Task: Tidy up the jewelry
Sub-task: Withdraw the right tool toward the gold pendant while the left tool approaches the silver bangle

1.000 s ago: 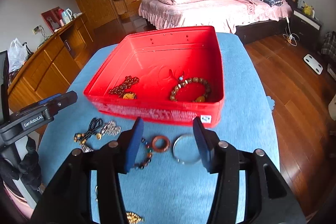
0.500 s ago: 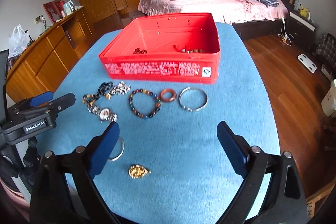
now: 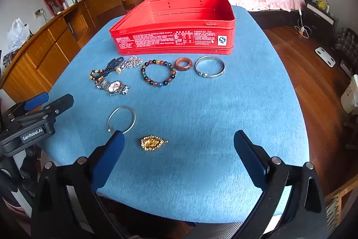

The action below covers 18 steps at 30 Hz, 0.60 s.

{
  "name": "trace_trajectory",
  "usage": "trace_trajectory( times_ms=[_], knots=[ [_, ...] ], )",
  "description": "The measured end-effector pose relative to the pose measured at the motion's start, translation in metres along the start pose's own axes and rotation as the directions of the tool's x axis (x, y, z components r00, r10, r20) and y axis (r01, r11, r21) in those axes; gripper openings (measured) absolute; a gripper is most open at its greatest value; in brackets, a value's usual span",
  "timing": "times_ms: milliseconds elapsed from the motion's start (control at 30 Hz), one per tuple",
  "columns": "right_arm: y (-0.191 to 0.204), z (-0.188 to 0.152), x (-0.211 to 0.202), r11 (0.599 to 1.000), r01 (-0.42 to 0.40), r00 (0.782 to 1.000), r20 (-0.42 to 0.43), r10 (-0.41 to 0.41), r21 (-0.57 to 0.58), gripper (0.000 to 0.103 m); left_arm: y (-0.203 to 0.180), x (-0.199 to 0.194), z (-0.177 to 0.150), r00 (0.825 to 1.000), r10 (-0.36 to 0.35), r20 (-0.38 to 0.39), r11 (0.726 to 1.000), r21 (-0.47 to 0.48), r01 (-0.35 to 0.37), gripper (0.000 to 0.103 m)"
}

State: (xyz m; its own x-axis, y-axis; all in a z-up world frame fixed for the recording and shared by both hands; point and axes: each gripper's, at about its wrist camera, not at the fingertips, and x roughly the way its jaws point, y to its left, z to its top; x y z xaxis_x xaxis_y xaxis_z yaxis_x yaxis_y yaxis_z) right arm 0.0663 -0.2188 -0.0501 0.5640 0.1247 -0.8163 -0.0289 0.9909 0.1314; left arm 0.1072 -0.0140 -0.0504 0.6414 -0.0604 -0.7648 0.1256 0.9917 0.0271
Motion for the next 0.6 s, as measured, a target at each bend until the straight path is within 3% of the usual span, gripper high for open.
trace_trajectory(
  times_ms=[533, 600],
  knots=[
    [0.021, -0.016, 0.013, 0.999, -0.028, 0.999, -0.041, 0.026, -0.031, 0.095, 0.003, 0.002, -0.022, 0.999, 0.02, -0.025, 1.0, 0.009, -0.02, 0.09],
    [0.021, -0.016, 0.015, 0.999, -0.026, 0.999, -0.046, 0.025, -0.032, 0.091, 0.003, 0.003, -0.022, 0.999, 0.02, -0.025, 1.0, 0.012, -0.019, 0.09]
  ],
)
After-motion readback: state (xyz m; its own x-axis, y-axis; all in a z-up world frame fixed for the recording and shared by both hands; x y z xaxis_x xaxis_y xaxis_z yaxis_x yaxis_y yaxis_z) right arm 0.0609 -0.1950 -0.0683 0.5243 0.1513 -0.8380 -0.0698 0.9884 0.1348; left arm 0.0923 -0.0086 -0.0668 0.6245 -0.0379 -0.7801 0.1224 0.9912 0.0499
